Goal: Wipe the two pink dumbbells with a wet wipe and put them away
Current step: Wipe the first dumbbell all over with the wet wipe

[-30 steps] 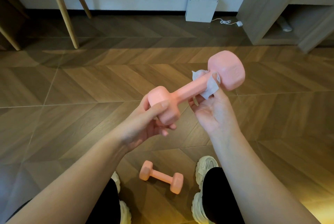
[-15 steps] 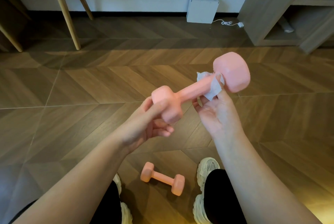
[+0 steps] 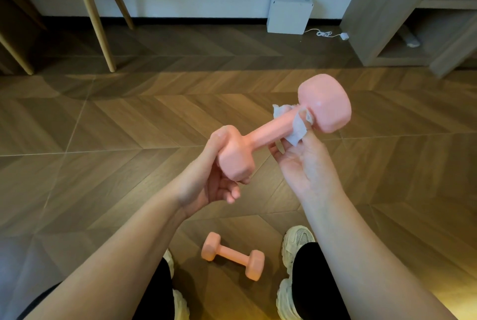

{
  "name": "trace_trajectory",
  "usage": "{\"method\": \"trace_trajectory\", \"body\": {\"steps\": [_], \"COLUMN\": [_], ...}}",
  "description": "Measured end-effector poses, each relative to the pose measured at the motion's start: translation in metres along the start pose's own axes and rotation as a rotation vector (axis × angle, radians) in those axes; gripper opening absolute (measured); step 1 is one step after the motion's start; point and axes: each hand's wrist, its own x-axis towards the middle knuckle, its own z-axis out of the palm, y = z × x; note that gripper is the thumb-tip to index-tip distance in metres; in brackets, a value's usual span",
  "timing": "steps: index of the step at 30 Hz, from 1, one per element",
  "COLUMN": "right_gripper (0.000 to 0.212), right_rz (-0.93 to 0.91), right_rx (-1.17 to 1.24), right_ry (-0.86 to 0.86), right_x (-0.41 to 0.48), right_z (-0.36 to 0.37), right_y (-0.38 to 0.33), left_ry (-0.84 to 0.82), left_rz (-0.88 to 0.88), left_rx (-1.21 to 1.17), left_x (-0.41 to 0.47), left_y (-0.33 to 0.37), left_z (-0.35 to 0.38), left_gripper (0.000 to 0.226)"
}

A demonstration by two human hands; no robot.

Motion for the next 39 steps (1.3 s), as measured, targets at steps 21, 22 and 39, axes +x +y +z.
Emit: {"method": "trace_trajectory", "body": {"steps": [21,22,39], "right_gripper": [0.015,0.02,0.028], "right_rz": [-0.01,0.014,0.01], "right_rx": [0.062,0.087,0.159], "right_ry": [0.126,0.141,0.22], "right_x": [0.007,0.007,0.009], "right_z": [0.0,-0.001,-0.006], "right_y": [-0.004,-0.005,-0.012], "left_ry": [0.135,0.151,-0.054], "left_rz": [0.211,0.247,-0.05], "left_rx": [0.123,0.143,-0.182], "left_x": [0.004,0.005,0.011], "left_y": [-0.009,-0.011,-0.009], "left_z": [0.008,0.01,0.011], "left_gripper": [0.08,0.076,0.068]}}
